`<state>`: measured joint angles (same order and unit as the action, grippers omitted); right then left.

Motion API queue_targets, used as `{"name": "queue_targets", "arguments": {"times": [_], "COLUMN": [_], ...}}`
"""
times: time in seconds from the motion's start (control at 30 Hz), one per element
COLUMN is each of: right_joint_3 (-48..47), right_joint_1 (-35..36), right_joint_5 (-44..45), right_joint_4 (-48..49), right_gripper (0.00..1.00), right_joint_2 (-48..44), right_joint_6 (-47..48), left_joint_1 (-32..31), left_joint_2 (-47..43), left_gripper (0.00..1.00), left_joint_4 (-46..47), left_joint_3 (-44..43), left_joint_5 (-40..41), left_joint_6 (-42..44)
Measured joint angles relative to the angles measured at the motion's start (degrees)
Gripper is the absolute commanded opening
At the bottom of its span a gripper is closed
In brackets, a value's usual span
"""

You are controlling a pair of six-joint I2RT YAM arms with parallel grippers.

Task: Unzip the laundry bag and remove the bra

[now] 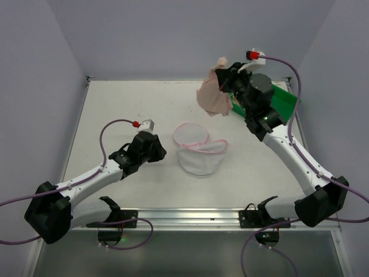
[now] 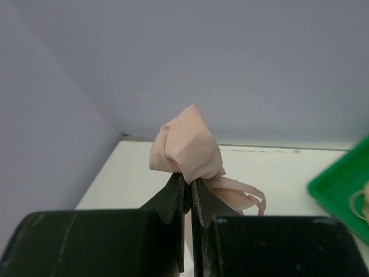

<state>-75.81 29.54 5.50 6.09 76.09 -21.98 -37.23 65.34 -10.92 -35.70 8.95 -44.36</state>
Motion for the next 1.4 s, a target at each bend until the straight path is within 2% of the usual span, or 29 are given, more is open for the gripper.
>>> {"name": "queue_targets", "arguments": {"times": [0.27, 0.47, 0.63, 0.73, 1.03, 1.27, 1.4], "right_joint_3": [-0.26, -1.09, -1.31, -1.49, -4.04, -6.08, -6.27], "right_joint_1": [-16.7, -25.22, -30.75, -32.52, -32.28, -33.81, -36.11], "right_joint_5": [12.09, 19.23, 20.9, 19.89, 6.56, 7.21, 10.6], "right_joint_4": [-3.87, -7.04, -9.88, -10.34, -9.09, -8.17, -9.55], "right_gripper": [0.0, 0.0, 0.0, 0.0, 0.0, 0.0, 0.0], "right_joint_2": [4.94, 12.26, 17.03, 19.37, 26.14, 28.39, 28.94], "right_joint_6": [-1.7, -5.86, -9.22, -9.99, -11.3, -11.39, -11.78], "left_joint_1": [0.5, 1.2, 1.64, 1.95, 2.47, 3.1, 3.19], "left_joint_2": [-0.42, -0.31, 0.35, 0.59, 0.83, -0.74, -1.36], "left_gripper": [0.39, 0.4, 0.4, 0.4, 0.4, 0.4, 0.4], "left_joint_4": [-0.48, -0.57, -0.59, -0.57, -0.74, -1.62, -1.97], "left_joint_3": [0.0, 0.0, 0.0, 0.0, 0.72, 1.57, 1.88], "left_joint_5": [0.94, 1.18, 1.25, 1.18, 1.16, 1.57, 1.77], "left_joint_6": [0.24, 0.63, 0.72, 0.96, 1.14, 1.51, 1.51]}}
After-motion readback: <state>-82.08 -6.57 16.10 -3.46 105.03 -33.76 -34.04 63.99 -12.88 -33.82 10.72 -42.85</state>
